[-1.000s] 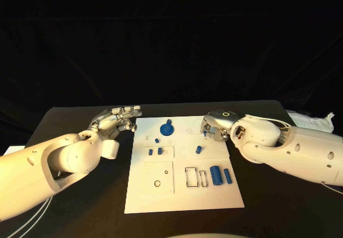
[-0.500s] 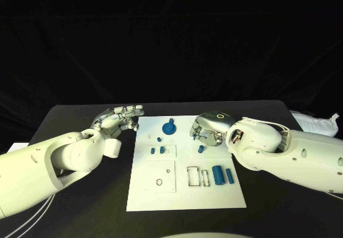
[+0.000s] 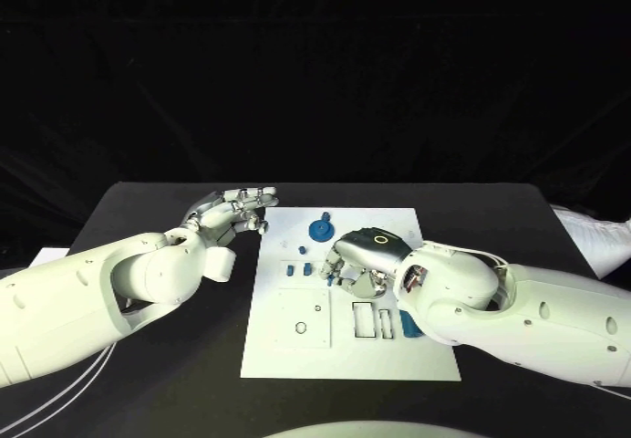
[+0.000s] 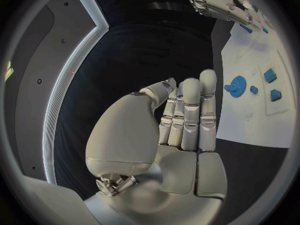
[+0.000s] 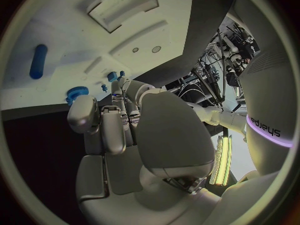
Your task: Assemble the parts on the task board
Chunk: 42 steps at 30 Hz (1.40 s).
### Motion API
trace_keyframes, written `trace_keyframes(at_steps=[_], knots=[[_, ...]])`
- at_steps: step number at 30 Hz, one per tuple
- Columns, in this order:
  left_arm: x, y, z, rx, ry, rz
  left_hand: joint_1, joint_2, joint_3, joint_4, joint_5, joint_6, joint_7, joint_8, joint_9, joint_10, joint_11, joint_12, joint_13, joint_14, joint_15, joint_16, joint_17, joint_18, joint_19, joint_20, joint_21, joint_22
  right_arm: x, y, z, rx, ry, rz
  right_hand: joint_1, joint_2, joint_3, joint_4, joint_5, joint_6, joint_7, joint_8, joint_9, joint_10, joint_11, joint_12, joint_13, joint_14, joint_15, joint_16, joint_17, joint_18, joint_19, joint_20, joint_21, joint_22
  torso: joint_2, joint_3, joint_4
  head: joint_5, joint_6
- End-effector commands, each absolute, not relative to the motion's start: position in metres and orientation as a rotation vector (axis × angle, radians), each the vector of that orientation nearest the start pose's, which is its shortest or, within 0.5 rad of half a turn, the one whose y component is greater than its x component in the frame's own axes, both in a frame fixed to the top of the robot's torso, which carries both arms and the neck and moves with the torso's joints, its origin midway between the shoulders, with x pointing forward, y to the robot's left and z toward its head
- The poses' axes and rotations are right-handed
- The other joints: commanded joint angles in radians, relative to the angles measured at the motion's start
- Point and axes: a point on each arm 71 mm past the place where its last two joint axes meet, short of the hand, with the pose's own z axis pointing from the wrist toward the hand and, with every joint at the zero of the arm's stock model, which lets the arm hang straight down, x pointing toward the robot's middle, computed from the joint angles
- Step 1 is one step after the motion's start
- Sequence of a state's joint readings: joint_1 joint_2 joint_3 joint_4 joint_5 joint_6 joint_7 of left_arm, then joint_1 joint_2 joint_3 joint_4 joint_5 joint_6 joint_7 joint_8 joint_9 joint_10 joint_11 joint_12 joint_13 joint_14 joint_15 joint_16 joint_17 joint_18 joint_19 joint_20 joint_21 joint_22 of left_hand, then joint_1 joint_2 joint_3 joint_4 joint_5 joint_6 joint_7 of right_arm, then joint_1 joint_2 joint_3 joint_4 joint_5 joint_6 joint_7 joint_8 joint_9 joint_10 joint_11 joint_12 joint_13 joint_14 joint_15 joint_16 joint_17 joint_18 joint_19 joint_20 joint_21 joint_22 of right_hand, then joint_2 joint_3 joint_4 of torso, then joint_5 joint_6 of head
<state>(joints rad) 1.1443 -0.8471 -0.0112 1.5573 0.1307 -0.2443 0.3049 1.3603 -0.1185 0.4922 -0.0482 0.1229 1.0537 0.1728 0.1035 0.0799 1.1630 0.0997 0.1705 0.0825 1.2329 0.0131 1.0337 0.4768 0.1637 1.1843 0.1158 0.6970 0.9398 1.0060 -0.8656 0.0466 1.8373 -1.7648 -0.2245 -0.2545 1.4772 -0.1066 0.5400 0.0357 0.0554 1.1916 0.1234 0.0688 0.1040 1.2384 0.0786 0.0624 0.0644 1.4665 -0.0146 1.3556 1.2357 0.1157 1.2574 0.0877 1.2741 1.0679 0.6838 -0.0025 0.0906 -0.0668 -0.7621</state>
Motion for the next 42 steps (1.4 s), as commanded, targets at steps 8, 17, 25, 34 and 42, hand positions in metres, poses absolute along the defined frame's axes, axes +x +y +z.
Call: trace_keyframes(at_steps=[8,17,25,34,42], knots=[[0.474,0.196,-0.199,-1.335,1.515,-1.635,0.004,0.009,-0.005,-0.006,0.001,0.000,0.003,0.006,-0.002,-0.011,0.000,0.005,0.001,-0.007,0.000,-0.005,-0.003,0.016,-0.009,-0.001,-0.005,-0.002,0.383,-0.113,-0.227,-0.443,1.731,0.764,-0.008,0.000,0.007,-0.004,0.000,0.000,0.009,0.005,0.002,0.012,-0.011,0.000,0.001,0.046,0.001,0.003,0.000,-0.008,0.004,0.004,0.003,-0.001,0.001,0.0009,-0.0003,0.011,-0.010],[0.474,0.196,-0.199,-1.330,1.518,-1.635,0.009,0.009,-0.006,-0.010,0.001,0.000,0.003,0.006,-0.002,-0.013,0.000,0.007,0.001,-0.009,0.000,-0.006,-0.005,0.016,-0.009,-0.001,-0.007,-0.003,0.383,-0.109,-0.236,-0.448,1.748,0.764,-0.009,0.001,0.007,-0.006,0.000,-0.001,0.010,0.004,0.002,0.010,-0.010,-0.001,0.001,0.046,0.002,0.003,-0.001,-0.008,0.003,0.004,0.003,-0.001,0.001,0.0022,-0.0015,0.017,-0.015],[0.474,0.196,-0.199,-1.326,1.523,-1.637,0.012,0.009,-0.006,-0.013,0.001,-0.001,0.003,0.007,-0.002,-0.013,0.000,0.009,0.001,-0.009,0.000,-0.006,-0.006,0.016,-0.009,-0.002,-0.008,-0.003,0.383,-0.106,-0.240,-0.453,1.754,0.763,-0.010,0.000,0.007,-0.008,0.000,-0.003,0.011,0.003,0.002,0.007,-0.009,-0.001,0.001,0.046,0.003,0.003,0.000,-0.008,0.003,0.004,0.003,-0.001,0.000,0.0023,-0.0020,0.018,-0.017],[0.474,0.196,-0.199,-1.325,1.525,-1.637,0.012,0.009,-0.006,-0.013,0.001,-0.001,0.003,0.007,-0.002,-0.013,0.000,0.009,0.001,-0.009,0.000,-0.006,-0.006,0.016,-0.009,-0.002,-0.008,-0.003,0.384,-0.105,-0.244,-0.456,1.762,0.760,-0.010,0.000,0.007,-0.008,0.000,-0.003,0.011,0.003,0.002,0.007,-0.009,-0.001,0.001,0.046,0.003,0.003,0.000,-0.008,0.003,0.004,0.003,-0.001,0.000,0.0020,-0.0015,0.019,-0.018],[0.474,0.196,-0.199,-1.325,1.528,-1.639,0.012,0.009,-0.006,-0.013,0.001,-0.001,0.003,0.007,-0.002,-0.013,0.000,0.009,0.001,-0.009,0.000,-0.006,-0.006,0.016,-0.009,-0.002,-0.008,-0.003,0.385,-0.105,-0.247,-0.467,1.773,0.744,-0.011,0.001,0.007,-0.008,0.000,-0.004,0.012,0.002,0.002,0.006,-0.009,-0.001,0.001,0.046,0.003,0.003,0.000,-0.008,0.003,0.005,0.003,-0.001,0.000,0.0018,-0.0013,0.018,-0.018]])
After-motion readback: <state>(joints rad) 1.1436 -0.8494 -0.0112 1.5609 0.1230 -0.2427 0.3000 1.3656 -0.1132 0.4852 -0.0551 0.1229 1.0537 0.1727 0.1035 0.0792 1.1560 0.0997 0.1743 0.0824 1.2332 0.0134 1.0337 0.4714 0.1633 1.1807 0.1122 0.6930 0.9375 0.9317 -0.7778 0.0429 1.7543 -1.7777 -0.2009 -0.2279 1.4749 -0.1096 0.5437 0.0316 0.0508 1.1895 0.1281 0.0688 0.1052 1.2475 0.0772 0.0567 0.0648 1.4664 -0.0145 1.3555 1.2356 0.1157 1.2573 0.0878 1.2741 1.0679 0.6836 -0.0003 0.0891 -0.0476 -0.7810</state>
